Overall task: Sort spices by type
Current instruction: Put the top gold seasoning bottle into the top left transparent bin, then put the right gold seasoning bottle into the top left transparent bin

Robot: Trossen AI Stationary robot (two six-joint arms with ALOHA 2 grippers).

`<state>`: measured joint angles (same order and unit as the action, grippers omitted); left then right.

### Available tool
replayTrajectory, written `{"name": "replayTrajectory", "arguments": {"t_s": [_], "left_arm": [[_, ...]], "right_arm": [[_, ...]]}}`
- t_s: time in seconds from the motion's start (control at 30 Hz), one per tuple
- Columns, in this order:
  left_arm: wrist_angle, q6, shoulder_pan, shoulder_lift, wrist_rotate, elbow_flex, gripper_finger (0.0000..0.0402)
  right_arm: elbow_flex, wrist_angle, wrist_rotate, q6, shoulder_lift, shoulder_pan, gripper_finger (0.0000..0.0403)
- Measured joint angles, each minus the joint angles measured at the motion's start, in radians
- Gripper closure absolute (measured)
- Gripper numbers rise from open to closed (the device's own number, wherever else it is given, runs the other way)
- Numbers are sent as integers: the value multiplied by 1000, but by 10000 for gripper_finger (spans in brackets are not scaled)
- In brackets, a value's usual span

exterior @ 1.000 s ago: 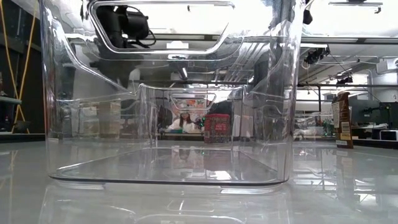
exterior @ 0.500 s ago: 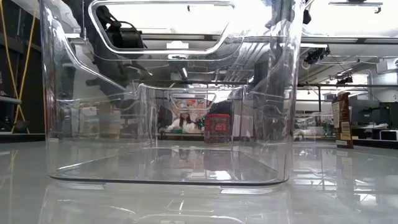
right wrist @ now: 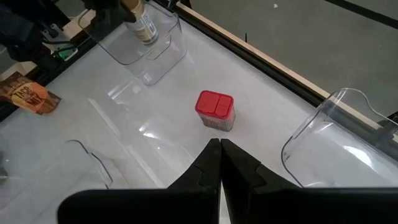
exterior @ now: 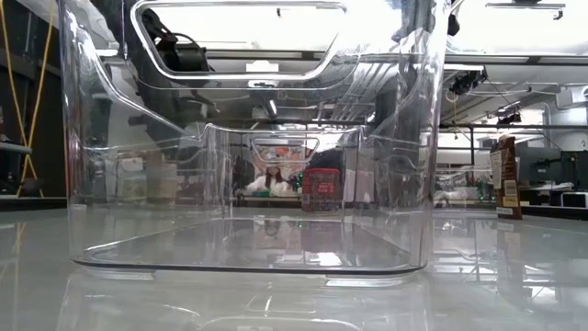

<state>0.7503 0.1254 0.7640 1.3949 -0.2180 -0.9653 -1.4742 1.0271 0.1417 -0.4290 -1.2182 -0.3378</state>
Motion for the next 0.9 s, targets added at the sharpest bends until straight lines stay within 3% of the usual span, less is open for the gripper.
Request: {"name": "replayTrajectory", "arguments": {"t_s": [0.33, 0.7, 0.8, 0.9], "left_arm": [[-3, -88, 16, 0, -52, 0, 401], [-5, 125, -115, -109, 42, 0, 401], [-33, 190, -190, -157, 69, 0, 401], [-106, 231, -282, -206, 113, 0, 401]], "right_arm": [[0, 0, 0, 0, 0, 0, 402], [0, 23, -9, 6, 0, 0, 402], [0, 47, -79, 7, 0, 0, 402], [0, 62, -243, -8, 0, 19, 402]]}}
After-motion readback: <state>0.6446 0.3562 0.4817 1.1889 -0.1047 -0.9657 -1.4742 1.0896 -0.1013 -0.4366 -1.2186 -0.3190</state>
